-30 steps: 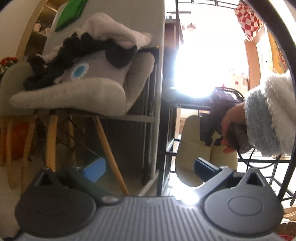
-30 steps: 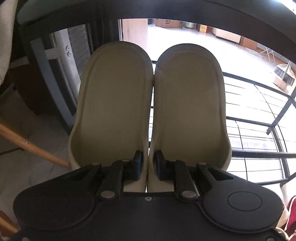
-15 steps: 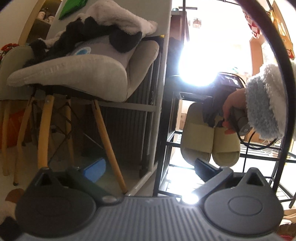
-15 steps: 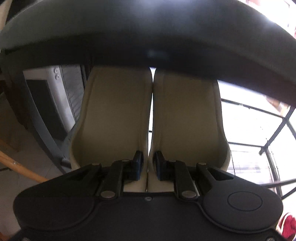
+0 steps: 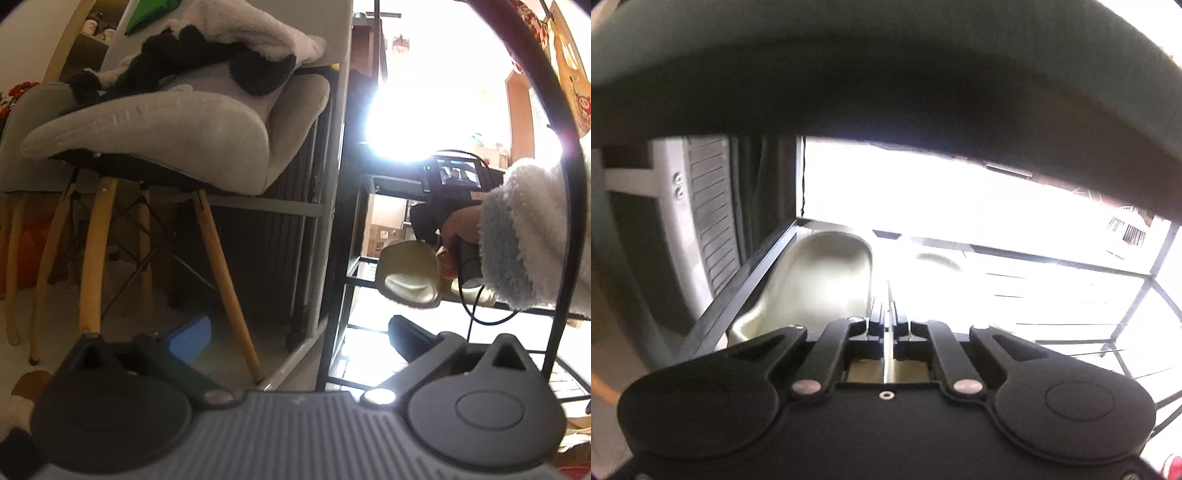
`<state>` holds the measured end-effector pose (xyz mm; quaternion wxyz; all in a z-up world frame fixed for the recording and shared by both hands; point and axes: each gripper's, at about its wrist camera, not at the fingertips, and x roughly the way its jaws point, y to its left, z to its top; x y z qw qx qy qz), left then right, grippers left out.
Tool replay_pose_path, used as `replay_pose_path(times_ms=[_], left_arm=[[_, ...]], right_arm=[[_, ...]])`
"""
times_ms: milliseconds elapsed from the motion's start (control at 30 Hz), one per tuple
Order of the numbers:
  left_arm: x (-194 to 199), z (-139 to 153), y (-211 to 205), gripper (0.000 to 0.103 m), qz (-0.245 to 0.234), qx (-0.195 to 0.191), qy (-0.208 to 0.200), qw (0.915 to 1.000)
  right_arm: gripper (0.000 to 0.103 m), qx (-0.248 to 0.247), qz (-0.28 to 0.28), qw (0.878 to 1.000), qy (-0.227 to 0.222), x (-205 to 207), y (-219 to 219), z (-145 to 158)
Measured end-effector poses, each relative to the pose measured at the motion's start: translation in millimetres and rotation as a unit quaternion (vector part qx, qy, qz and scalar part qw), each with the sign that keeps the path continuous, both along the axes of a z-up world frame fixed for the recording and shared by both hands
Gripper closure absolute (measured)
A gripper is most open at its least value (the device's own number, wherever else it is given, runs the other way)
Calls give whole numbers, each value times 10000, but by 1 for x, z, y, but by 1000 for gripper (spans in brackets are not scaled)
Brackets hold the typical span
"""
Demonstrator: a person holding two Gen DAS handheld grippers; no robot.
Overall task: Organize scattered shoes
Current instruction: 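Lift the slide pair and carry it into the black shoe rack with the right tool, then lower the slide pair onto the rack shelf and open the right tool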
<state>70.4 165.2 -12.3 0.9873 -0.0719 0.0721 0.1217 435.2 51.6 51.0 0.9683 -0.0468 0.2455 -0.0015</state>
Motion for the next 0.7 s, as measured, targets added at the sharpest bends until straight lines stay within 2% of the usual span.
replay_pose_path(times_ms=[167,300,367,400,433,600,700], left_arm=[[5,-10,-1,0,3,34,130,9999],[6,-11,0,0,10,14,171,9999],[4,-10,-2,0,-4,25,147,9999],[3,-9,-3,0,-23,36,135,9999],[2,-8,-5,0,-46,49,122,9999],[-3,-6,-11,0,-137,80,82,9998],[-4,-4,-11,0,-147,21,54,9999]], right_arm=[[98,426,-12,9990,-101,4,-10,-17],[90,654,163,9976,-177,-12,-17,-16],[78,691,345,9966,-284,-27,-13,-10],[60,676,459,9961,-347,-33,-14,-8],[52,652,511,9958,-392,-37,-17,-4],[47,666,792,9923,-683,-58,-25,12],[47,794,933,9894,-777,-84,-29,14]])
